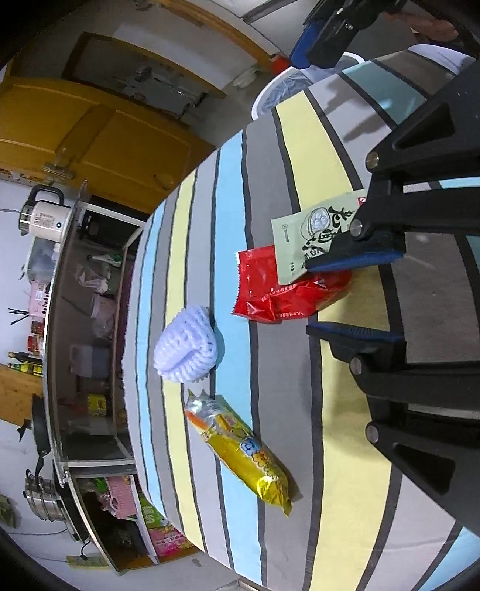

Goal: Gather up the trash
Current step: 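Grasp the red wrapper with the left gripper while the right gripper grasps the green-white packet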

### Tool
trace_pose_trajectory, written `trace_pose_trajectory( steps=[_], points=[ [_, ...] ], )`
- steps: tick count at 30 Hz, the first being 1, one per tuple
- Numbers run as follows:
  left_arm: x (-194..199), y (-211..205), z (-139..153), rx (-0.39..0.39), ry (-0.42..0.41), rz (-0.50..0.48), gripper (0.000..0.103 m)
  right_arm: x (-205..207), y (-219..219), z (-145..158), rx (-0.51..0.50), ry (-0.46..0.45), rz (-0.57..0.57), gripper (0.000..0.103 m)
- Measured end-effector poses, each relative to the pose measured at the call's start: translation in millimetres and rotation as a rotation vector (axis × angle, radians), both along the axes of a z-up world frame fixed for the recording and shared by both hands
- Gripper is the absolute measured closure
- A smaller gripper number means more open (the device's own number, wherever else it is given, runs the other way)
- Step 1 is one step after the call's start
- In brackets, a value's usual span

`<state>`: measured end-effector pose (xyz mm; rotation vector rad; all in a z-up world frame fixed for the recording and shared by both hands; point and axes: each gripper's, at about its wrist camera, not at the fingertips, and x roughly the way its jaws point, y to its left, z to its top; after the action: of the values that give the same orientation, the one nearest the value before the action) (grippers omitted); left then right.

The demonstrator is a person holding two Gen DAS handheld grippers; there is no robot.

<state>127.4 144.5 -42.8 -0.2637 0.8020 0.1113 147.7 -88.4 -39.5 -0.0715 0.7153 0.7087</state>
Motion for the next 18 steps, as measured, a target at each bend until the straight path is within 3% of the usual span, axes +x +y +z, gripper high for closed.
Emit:
trace_pose_trajectory(
  steps=[2, 4, 7, 18],
  points=[
    [3, 1, -2, -0.005, 0.018, 0.001, 0.076, 1, 3, -1, -0.001, 0.003, 0.004, 0.053],
    [5, 1, -4, -0.008, 0.028, 0.000, 0.087, 1, 5, -1, -0.001, 0.004, 0.009, 0.053],
    [1, 3, -3, -0.017, 0.011, 0.000, 0.091, 3, 11, -2, -0.002, 0.008, 0.018, 0.053],
    [-29, 23, 6, -0.024, -0.058, 0.057, 0.094, 2, 56, -11, -0.017, 0.048, 0.108, 0.053]
  ],
)
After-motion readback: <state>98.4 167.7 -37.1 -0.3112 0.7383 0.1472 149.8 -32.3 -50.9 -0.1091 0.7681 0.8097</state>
